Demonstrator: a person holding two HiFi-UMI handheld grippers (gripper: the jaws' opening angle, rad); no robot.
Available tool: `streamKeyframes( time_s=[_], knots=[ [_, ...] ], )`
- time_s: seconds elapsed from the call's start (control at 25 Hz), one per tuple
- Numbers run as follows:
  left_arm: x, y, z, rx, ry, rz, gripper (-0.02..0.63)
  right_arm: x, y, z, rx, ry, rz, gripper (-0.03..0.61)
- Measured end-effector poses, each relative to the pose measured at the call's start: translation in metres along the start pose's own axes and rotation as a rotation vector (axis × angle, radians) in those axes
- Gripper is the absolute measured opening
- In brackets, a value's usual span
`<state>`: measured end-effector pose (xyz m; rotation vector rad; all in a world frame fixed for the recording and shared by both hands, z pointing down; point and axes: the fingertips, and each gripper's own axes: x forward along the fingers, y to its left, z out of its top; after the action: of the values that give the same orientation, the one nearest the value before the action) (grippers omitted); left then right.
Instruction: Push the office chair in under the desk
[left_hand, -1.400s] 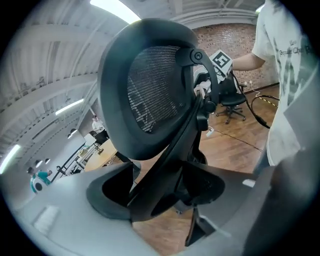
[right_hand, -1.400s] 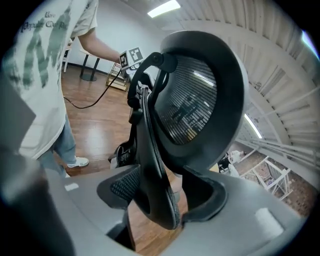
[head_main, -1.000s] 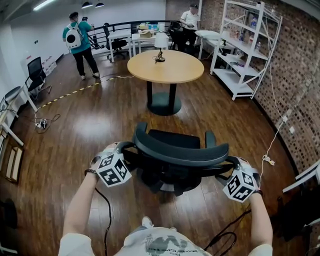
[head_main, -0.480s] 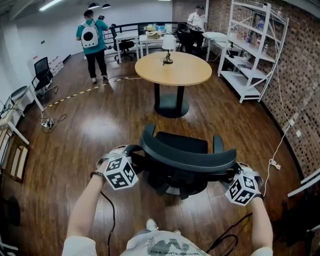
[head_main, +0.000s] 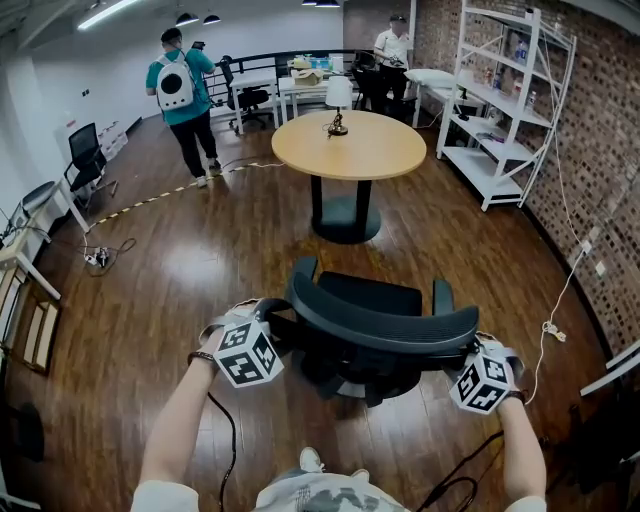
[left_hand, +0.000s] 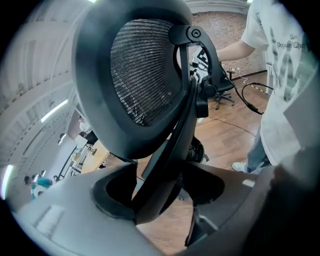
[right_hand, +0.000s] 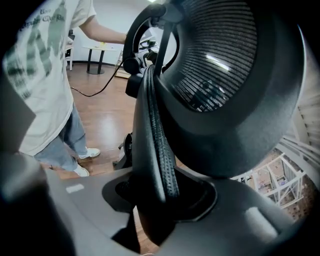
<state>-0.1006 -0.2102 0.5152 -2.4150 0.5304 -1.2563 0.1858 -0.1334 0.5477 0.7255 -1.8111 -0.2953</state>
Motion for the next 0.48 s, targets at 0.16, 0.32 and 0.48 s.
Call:
streamKeyframes(
  time_s=[0.16,0.32,0.48],
  knots=[
    [0.011,0.017,-0.004,0.002,-0.007,-0.002,0.311,0.012,-0.014,0.003,0.007,0.01,-0.026,0.161],
    [0.025,0.036,0.0,0.006,-0.01,-0.01,0.31,0.023,-0.035,0.001,0.007,0.012,-0.062,0.163],
    [0.037,0.054,0.0,0.013,-0.021,-0.017,0.31,0.034,-0.052,-0.001,0.009,0.016,-0.097,0.163]
  ],
)
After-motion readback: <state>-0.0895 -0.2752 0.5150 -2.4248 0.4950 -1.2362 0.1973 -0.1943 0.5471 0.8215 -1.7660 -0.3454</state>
